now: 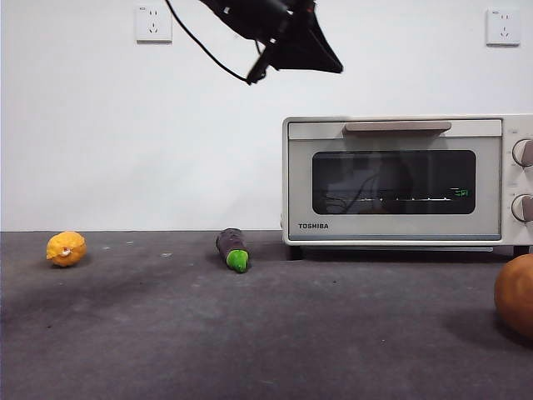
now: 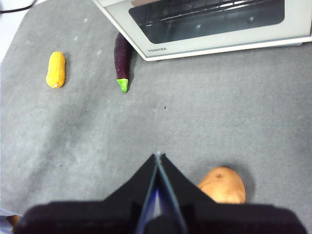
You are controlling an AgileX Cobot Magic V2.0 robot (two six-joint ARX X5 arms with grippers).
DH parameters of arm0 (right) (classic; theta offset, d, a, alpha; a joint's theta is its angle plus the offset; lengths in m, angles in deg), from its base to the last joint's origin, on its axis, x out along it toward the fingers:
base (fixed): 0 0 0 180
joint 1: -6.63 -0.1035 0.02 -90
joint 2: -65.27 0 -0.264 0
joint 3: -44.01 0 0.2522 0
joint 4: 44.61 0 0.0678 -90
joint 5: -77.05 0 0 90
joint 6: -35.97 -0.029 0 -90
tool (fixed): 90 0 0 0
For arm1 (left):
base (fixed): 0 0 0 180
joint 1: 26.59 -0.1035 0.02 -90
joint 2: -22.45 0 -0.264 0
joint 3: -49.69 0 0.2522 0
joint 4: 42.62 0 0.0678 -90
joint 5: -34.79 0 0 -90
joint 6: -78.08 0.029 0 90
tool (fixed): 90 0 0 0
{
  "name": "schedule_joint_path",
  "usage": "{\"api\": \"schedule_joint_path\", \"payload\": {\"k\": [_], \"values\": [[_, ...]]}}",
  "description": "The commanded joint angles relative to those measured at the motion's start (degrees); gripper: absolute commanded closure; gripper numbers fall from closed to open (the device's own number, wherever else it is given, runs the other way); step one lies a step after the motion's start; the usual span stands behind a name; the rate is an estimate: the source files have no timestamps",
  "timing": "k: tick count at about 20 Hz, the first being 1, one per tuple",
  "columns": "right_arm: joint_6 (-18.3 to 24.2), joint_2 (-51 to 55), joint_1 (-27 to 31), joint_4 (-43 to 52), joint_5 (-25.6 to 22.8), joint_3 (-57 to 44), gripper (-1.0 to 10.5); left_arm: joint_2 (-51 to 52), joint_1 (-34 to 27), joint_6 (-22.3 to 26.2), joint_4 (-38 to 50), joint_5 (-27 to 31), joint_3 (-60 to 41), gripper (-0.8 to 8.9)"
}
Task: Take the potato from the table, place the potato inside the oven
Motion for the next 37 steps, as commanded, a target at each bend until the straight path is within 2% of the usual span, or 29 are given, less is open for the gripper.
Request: {"api": "schedule_joint_path", "payload": {"k": [1,7,12,21,27,31,37], "values": [[1.49,-0.02,0.00,0.22,0.24,0.33,9.5,-1.55,2.05,3.52,1.05,6.29,0.46,8.19],[1.99,-0.04,0.00,0.11,0.24,0.33,9.5,-2.84,5.51,11.82,1.97,17.22,0.46,8.19],[2.64,-0.04,0.00,-0.28,0.24,0.33,9.5,-4.42,6.08,12.20,4.74,18.16,0.46,8.19],[3.89,-1.07,0.00,-0.39,0.22,0.33,9.5,-7.52,6.67,13.75,4.74,17.70,0.46,8.19],[3.93,-1.81,0.00,-0.46,0.24,0.33,9.5,-8.17,7.10,14.45,2.21,18.05,0.46,8.19],[3.91,-1.77,0.00,-1.60,0.24,0.33,9.5,-8.20,7.10,18.05,-1.81,21.24,0.46,8.19],[4.31,-1.77,0.00,-3.34,0.24,0.33,9.5,-8.28,7.34,19.10,-4.04,21.59,0.46,8.19]]}}
